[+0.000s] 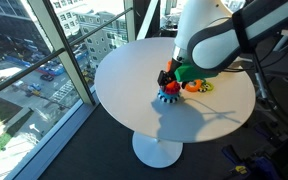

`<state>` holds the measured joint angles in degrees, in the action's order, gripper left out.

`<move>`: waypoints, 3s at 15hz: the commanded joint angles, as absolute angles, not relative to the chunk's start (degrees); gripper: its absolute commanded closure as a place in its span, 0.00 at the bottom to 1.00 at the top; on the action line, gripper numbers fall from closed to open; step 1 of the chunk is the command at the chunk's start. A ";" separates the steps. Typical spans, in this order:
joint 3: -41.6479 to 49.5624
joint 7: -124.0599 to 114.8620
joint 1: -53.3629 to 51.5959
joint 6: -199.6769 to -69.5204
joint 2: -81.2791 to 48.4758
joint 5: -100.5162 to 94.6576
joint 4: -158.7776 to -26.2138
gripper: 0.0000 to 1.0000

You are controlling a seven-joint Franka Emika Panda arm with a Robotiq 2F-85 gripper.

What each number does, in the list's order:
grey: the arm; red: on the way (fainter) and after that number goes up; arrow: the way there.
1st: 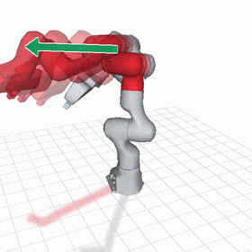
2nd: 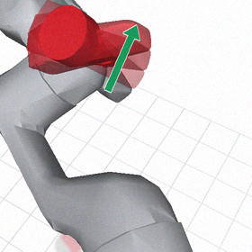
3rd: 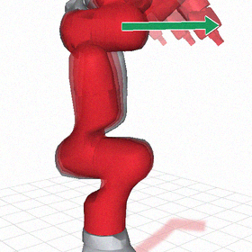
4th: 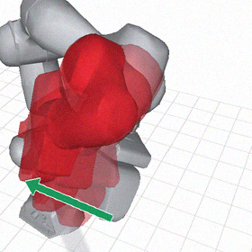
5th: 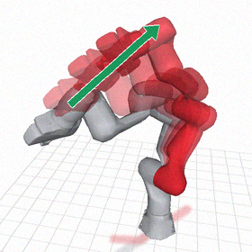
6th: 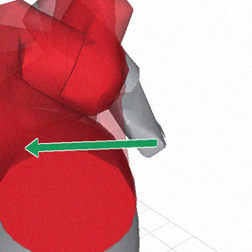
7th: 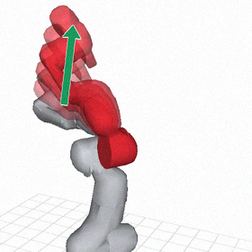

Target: Pick up the red ring from the ring holder and put it on the table

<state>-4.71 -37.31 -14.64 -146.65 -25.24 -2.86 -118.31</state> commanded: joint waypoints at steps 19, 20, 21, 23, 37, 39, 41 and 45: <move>-1.22 -42.91 -20.11 -150.21 -21.13 -3.63 -124.12 0.00; -1.25 -42.99 -20.20 -150.54 -20.63 -3.64 -124.86 0.00; -1.01 -43.50 -20.53 -150.66 -20.23 -4.06 -125.59 0.00; -0.68 -44.39 -20.92 -150.81 -19.99 -4.80 -126.51 0.00; 1.25 -48.63 -22.33 -154.77 -23.08 -8.75 -126.39 0.00; 2.18 -49.66 -23.11 -155.41 -23.39 -9.81 -126.36 0.00; 3.04 -50.94 -23.84 -156.17 -23.57 -11.25 -126.38 0.00; 5.28 -53.91 -25.83 -158.49 -23.83 -14.73 -126.59 0.00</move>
